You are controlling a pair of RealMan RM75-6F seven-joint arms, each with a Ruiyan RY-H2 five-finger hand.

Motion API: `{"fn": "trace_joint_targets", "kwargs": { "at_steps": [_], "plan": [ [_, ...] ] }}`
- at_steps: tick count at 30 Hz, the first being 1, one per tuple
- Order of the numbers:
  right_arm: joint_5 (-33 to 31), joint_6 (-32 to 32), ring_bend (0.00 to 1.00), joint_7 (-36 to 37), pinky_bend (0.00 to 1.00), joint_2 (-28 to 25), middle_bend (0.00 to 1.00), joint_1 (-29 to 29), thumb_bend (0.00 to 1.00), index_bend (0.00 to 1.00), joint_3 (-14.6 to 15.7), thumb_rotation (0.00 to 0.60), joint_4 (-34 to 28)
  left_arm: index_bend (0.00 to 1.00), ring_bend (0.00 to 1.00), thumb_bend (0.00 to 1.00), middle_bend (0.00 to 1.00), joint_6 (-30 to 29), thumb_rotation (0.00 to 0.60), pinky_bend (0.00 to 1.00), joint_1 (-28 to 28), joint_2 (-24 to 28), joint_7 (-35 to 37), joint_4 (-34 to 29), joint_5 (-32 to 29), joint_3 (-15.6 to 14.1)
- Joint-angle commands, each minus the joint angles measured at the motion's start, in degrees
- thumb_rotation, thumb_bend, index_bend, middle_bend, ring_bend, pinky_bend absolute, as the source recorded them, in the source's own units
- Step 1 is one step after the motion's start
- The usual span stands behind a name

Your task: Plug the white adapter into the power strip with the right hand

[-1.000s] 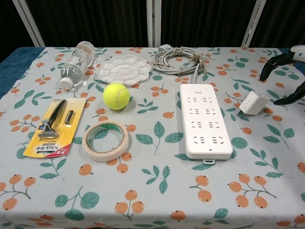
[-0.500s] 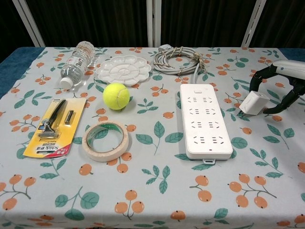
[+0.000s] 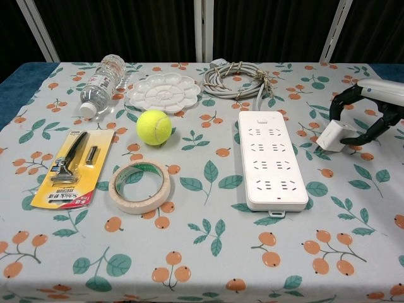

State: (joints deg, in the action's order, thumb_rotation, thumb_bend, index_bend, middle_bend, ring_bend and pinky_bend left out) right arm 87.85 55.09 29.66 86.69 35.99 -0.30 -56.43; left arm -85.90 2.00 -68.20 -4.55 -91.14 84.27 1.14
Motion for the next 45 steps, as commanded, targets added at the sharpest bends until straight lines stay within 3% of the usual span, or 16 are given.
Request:
{"fn": "trace_joint_targets", "kwargs": {
  "at_steps": [1,5,11,15,22,31,45],
  "plan": [
    [-0.1,0.9,0.27,0.1,0.07,-0.2,0.52,-0.4,0.26,0.62,-0.3,0.600,-0.5,0.00,0.00,0.07,0.01,-0.1,0.600,0.00,-0.1,0.0,0.1,0.0,0.1,0.0],
    [-1.1,2.5,0.33,-3.3,0.08,-3.2,0.58,-0.9,0.33,0.69,-1.5,0.600,-5.7,0.00,0.00,0.07,0.01,-0.2,0.600,0.00,-0.2,0.1,0.2,0.1,0.2,-0.1],
    [-6.7,1.3,0.41,-18.8,0.10,-10.9,0.65,-0.4,0.43,0.76,-5.0,0.600,-22.4,0.00,0.00,0.07,0.01,-0.5,0.600,0.00,-0.1,0.2,0.7,0.4,0.9,-0.1],
    [-15.4,-1.9,0.45,-31.8,0.11,-13.9,0.67,1.2,0.47,0.79,-7.8,0.600,-32.6,0.00,0.00,0.07,0.01,-0.7,0.600,0.00,-0.1,0.1,1.2,0.9,1.4,-0.2],
    [-30.9,-0.9,0.46,-53.9,0.07,-13.3,0.68,5.5,0.52,0.79,-10.1,0.600,-41.2,0.00,0.00,0.07,0.01,-1.1,0.600,0.00,-0.3,-0.1,2.4,2.0,1.8,-0.4],
    [-46.2,2.1,0.46,-65.4,0.05,-9.1,0.68,10.9,0.52,0.79,-11.9,0.600,-44.3,0.00,0.00,0.07,0.01,-0.9,0.600,0.00,-0.3,-1.0,4.4,3.9,1.7,-0.3],
    [-54.2,3.3,0.46,-70.4,0.04,-4.8,0.68,15.5,0.53,0.79,-10.4,0.600,-41.9,0.00,0.00,0.07,0.01,-0.4,0.600,0.00,-0.5,-2.2,7.5,7.0,1.3,-0.3]
  ]
}}
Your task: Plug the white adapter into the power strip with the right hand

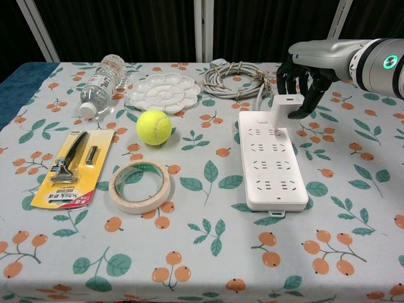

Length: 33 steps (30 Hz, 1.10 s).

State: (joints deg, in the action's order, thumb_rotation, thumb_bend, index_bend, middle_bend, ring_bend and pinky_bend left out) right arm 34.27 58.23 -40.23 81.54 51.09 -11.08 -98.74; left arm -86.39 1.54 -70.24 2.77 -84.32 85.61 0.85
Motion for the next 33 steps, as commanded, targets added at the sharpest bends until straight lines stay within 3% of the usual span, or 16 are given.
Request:
{"fn": "trace_joint_targets", "kwargs": {
  "at_steps": [1,33],
  "plan": [
    [-1.0,0.3,0.46,-0.7,0.03,0.4,0.68,0.6,0.53,0.79,0.6,0.600,0.6,0.00,0.00,0.07,0.01,0.1,0.600,0.00,0.0,-0.2,0.3,0.4,0.0,0.0],
    [-4.1,0.3,0.47,-2.7,0.00,2.9,0.68,4.4,0.53,0.79,2.2,0.600,3.6,0.00,0.00,0.07,0.01,1.0,0.600,0.00,0.2,-1.0,1.0,1.6,-0.6,0.1]
  ]
}}
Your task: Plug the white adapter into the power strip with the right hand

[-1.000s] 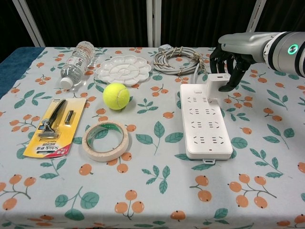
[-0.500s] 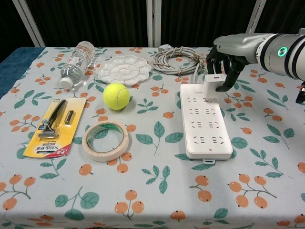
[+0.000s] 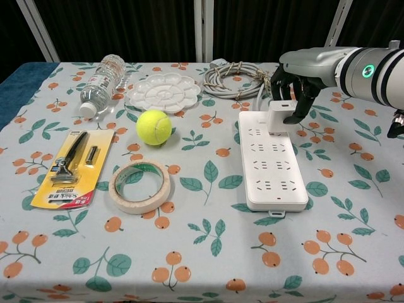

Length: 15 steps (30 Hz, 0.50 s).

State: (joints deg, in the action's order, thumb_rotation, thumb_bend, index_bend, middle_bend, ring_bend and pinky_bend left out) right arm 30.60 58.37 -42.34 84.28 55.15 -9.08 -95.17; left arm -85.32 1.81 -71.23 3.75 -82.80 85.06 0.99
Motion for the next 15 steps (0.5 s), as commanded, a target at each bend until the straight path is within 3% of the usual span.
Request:
{"fn": "trace_joint_targets", "kwargs": {
  "at_steps": [1,15],
  "plan": [
    [-0.7,0.3,0.47,-1.0,0.00,0.3,0.68,0.6,0.53,0.79,0.3,0.600,0.0,0.00,0.00,0.07,0.01,0.0,0.600,0.00,-0.1,-0.1,0.1,0.1,0.0,0.0],
    [-3.1,1.2,0.48,-3.6,0.00,2.0,0.68,2.4,0.53,0.80,0.7,0.600,0.9,0.00,0.00,0.07,0.01,0.1,0.600,0.00,-0.2,-0.6,0.7,0.8,-0.1,-0.1]
  ]
}}
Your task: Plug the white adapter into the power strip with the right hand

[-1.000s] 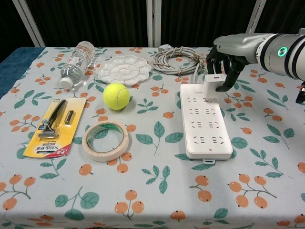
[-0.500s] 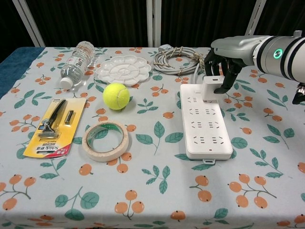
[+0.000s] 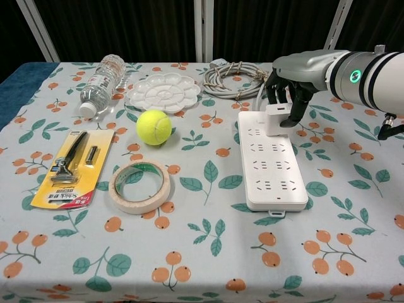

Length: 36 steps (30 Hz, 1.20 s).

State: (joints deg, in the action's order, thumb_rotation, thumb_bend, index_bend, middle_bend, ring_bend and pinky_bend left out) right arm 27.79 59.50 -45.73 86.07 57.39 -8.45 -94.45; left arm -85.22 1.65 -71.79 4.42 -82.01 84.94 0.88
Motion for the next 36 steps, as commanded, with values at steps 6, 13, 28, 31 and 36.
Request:
{"fn": "trace_joint_targets", "kwargs": {
  "at_steps": [6,13,28,31,36],
  "plan": [
    [-1.2,-0.1,0.48,-0.5,0.00,0.9,0.69,0.6,0.53,0.80,0.2,0.600,1.1,0.00,0.00,0.07,0.01,0.1,0.600,0.00,-0.1,-0.3,0.3,0.4,0.0,-0.1],
    [-1.3,-0.3,0.48,-0.2,0.00,1.5,0.69,0.6,0.53,0.80,0.5,0.600,1.7,0.00,0.00,0.07,0.01,0.1,0.600,0.00,-0.1,-0.5,0.5,0.7,0.0,-0.1],
    [-1.9,-1.0,0.38,0.1,0.00,0.5,0.53,0.3,0.43,0.58,1.1,0.600,0.7,0.00,0.00,0.07,0.01,0.0,0.600,0.00,-0.1,-0.7,0.9,1.1,0.1,0.0],
    [-1.9,-0.9,0.34,0.3,0.00,0.2,0.49,0.3,0.37,0.49,1.2,0.600,0.4,0.00,0.00,0.07,0.01,0.0,0.600,0.00,-0.1,-0.7,0.9,1.1,0.1,0.0],
    [-1.7,-0.9,0.31,0.7,0.00,-0.2,0.45,0.2,0.33,0.41,1.3,0.600,0.0,0.00,0.00,0.07,0.01,-0.2,0.600,0.00,-0.1,-0.7,0.7,1.0,0.2,0.0]
  ]
}}
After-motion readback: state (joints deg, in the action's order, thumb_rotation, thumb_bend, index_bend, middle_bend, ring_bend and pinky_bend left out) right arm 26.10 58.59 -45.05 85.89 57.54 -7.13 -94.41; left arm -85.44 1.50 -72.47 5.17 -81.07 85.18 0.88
